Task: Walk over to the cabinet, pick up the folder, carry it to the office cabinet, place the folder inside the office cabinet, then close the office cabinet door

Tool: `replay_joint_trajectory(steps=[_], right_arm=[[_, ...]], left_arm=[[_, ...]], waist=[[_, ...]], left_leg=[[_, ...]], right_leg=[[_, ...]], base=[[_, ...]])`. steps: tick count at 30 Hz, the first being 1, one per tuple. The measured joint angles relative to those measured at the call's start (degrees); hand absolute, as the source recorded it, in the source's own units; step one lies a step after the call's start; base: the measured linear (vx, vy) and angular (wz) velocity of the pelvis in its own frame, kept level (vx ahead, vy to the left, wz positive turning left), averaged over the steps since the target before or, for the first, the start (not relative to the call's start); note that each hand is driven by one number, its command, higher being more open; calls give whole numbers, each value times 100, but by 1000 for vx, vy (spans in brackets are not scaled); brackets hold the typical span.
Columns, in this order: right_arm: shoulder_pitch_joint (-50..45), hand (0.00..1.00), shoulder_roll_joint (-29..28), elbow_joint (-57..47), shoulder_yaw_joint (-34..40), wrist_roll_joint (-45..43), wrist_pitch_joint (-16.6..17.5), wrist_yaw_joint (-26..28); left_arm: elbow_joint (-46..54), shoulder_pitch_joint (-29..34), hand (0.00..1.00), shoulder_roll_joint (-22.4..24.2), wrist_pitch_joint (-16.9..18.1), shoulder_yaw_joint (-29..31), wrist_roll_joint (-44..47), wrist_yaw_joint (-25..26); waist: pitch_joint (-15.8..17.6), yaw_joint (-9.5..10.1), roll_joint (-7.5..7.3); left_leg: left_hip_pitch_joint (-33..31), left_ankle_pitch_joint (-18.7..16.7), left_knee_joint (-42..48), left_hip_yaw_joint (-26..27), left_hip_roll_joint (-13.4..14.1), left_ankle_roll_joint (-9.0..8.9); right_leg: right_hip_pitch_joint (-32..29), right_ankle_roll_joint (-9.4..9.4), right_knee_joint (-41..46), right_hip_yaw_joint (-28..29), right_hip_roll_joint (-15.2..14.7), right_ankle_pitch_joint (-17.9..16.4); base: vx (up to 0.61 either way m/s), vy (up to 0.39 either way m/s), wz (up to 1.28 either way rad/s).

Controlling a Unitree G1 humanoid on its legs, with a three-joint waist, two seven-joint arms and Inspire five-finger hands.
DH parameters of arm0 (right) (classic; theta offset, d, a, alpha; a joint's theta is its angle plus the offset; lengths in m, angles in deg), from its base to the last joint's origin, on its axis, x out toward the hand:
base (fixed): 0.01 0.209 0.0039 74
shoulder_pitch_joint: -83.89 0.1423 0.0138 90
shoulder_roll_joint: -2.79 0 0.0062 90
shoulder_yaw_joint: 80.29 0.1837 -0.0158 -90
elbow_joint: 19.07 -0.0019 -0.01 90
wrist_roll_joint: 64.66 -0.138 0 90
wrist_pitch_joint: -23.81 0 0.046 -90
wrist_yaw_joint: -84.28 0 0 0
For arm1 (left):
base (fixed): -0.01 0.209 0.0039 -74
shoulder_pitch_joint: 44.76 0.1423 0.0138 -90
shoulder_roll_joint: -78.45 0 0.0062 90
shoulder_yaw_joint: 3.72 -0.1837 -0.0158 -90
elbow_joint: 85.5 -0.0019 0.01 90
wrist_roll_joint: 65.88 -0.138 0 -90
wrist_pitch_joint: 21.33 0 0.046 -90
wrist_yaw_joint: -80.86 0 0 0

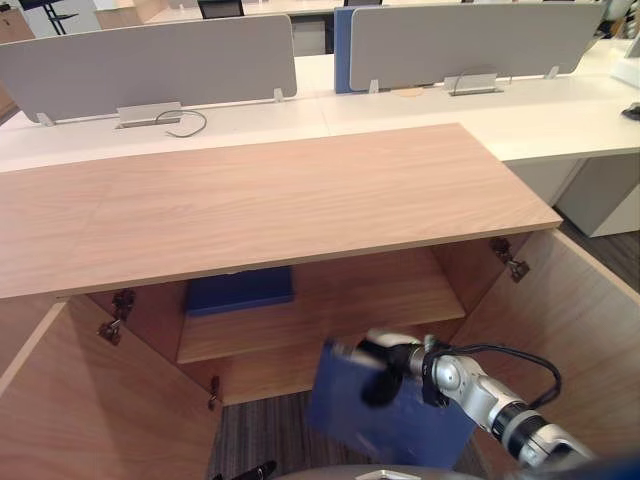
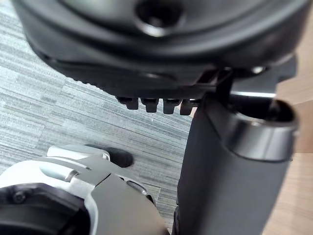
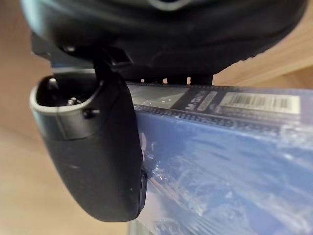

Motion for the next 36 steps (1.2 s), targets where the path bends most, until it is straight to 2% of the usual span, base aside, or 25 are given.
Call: replay_joint_trajectory(steps=[1, 2, 4, 5, 6, 7, 8, 9, 10, 12, 14, 18, 21, 23, 25, 26, 28, 31, 36], right_arm=[[103, 0, -287, 438, 835, -446, -228, -398], [133, 0, -344, 527, 977, -591, -281, -468], [354, 0, -810, 1261, 2136, -2021, -524, -1123], [426, 0, -869, 1437, 2298, -2591, -559, -1299], [500, 0, -974, 1626, 2430, -4220, -560, -1569], [502, 0, -1113, 1620, 2590, -5678, -517, -1720], [502, 0, -1211, 1592, 2677, -6310, -465, -1745], [501, 0, -1427, 1493, 2830, -7381, -311, -1793], [502, 0, -1613, 1282, 2945, -8118, -151, -1828], [508, 0, -1915, 767, 3009, -9003, 99, -1833], [575, 0, -2141, 199, 3024, -9509, 350, -1822], [1305, 0, -2234, -431, 3120, -9995, 752, -1865], [1919, 0, -2289, -678, 3367, -10218, 1042, -1998], [2116, 0, -2327, -745, 3556, -10358, 1184, -2073], [2482, 0, -2375, -864, 3722, -10596, 1473, -2269], [2529, 0, -2372, -866, 3728, -10644, 1494, -2275], [2970, 0, -2353, -889, 3943, -10674, 1570, -2441], [3481, 0, -2253, -893, 4131, -10653, 1582, -2603], [4038, 0, -2146, -873, 4593, -10626, 1510, -2901]], left_arm=[[111, 10, 100, 37, 2, -103, 38, 29], [131, 18, 100, 53, 3, -122, 54, 41], [223, 55, 100, 54, 15, -189, 111, 130], [224, 48, 100, 56, 16, -198, 148, 152], [274, 27, 100, 67, 20, -203, 177, 197], [378, 31, 100, 117, 42, -192, 173, 276], [411, 35, 100, 130, 59, -186, 172, 313], [484, 37, 100, 163, 68, -132, 172, 375], [608, 36, 100, 220, 74, -74, 173, 422], [743, -11, 100, 307, 117, 123, 179, 521], [840, -51, 100, 377, 142, 287, 190, 567], [874, -297, 100, 567, 68, 732, 322, 742], [867, -467, 100, 704, -55, 1291, 664, 848], [864, -483, 100, 800, -101, 1615, 909, 842], [849, -492, 100, 915, -281, 2181, 1293, 798], [845, -494, 100, 915, -304, 2246, 1324, 789], [831, -571, 100, 902, -407, 2584, 1497, 728], [847, -769, 100, 888, -435, 2802, 1584, 676], [862, -979, 100, 922, -467, 2804, 1756, 531]], waist=[[29, 32, 66], [39, 38, 72], [55, 47, 77], [65, 62, 73], [143, 135, 80], [218, 152, 81], [251, 151, 89], [313, 149, 107], [401, 151, 125], [582, 190, 123], [713, 257, 136], [1127, 357, 300], [1473, 353, 310], [1561, 343, 321], [1675, 334, 357], [1681, 334, 355], [1768, 327, 356], [1921, 318, 363], [1922, 320, 364]], left_leg=[[-86, 25, -4, -46, -23, 27], [-99, 29, -5, -56, -27, 32], [-252, 54, -6, -192, -48, 69], [-283, 61, -12, -200, -51, 78], [-308, 75, -25, -205, -52, 99], [-346, 81, -25, -207, -50, 108], [-360, 86, -23, -212, -49, 114], [-395, 87, 2, -238, -24, 116], [-445, 87, 63, -289, -12, 116], [-600, 56, 280, -349, 18, 96], [-1004, -134, 777, -392, 125, 64], [-1966, -556, 1947, -526, 414, 10], [-2706, -876, 2828, -575, 480, 27], [-3055, -1084, 3346, -595, 496, 47], [-3778, -1511, 4363, -630, 562, 57], [-3874, -1554, 4483, -635, 566, 73], [-4481, -1822, 5265, -651, 577, 78], [-4967, -1990, 5861, -666, 563, 68], [-5482, -2105, 6366, -719, 483, 36]], right_leg=[[-48, 28, -34, -37, -21, 25], [-49, 31, -45, -47, -25, 29], [-74, 50, -161, -187, -53, 72], [-93, 54, -169, -197, -56, 83], [-99, 59, -192, -210, -56, 102], [-105, 62, -194, -222, -59, 106], [-110, 63, -195, -236, -62, 107], [-114, 64, -194, -278, -70, 108], [-113, 64, -185, -322, -80, 109], [-125, 56, -173, -399, -120, 116], [-302, 37, -99, -480, -77, 127], [-958, -57, 459, -537, 95, 58], [-1776, -128, 1498, -507, 54, -372], [-2163, -134, 2077, -471, 12, -623], [-2928, -130, 3171, -379, -25, -1077], [-3023, -128, 3303, -365, -31, -1127], [-3684, -98, 4182, -277, -96, -1450], [-4199, -56, 4847, -199, -169, -1666], [-4693, -15, 5416, -173, -298, -1859]], base=[[-33, 20, 21], [-15, 21, 24], [20, 13, 26], [59, 14, 16], [52, 14, 6], [43, 11, 5], [37, 6, 8], [34, -11, 14], [22, -16, 18], [-22, -7, 22], [-82, -29, 20], [-158, -27, 5], [-181, -7, -2], [-135, -2, -1], [-177, -5, -5], [-166, 4, -4], [-139, 5, 0], [-130, 18, 4], [-81, 18, 12]])
